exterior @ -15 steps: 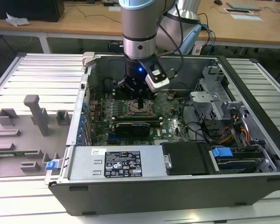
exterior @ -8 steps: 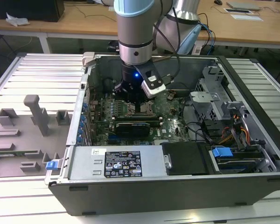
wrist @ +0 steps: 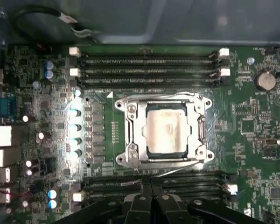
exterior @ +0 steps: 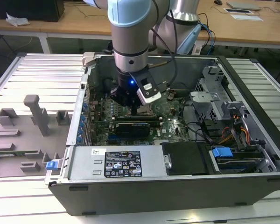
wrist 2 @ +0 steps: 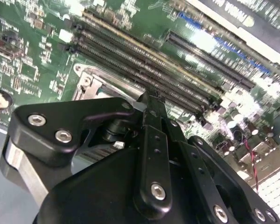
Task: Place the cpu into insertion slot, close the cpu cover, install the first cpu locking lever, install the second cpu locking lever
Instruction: 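Install the second cpu locking lever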
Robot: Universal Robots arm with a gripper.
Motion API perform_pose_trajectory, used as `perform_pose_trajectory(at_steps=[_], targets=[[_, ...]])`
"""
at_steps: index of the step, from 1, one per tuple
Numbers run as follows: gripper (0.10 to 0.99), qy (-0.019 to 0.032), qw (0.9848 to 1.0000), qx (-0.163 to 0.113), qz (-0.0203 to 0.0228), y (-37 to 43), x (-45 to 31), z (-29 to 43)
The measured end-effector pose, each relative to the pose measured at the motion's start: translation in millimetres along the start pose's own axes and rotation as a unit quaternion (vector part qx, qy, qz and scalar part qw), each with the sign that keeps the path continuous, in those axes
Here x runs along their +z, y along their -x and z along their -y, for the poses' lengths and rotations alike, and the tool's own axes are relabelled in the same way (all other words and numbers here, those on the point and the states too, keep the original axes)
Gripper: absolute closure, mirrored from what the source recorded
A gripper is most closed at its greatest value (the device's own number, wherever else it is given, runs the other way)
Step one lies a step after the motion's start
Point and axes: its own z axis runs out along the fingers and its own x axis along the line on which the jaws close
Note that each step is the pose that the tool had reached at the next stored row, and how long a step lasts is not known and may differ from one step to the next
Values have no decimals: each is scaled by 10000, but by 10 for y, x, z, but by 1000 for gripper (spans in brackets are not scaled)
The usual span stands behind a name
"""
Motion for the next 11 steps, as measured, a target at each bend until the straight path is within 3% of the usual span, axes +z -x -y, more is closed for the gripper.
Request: perform_pose_trajectory(at_steps=[1, 4, 5, 7, 11], targets=[[980, 92, 10000, 5, -2, -11, 8, 10], [980, 182, 9998, 8, -6, -32, 34, 51], [980, 231, 9997, 10, -8, -43, 44, 67], [980, 387, 9992, 18, -13, -73, 70, 106], [980, 543, 9985, 28, -17, -106, 126, 177]])
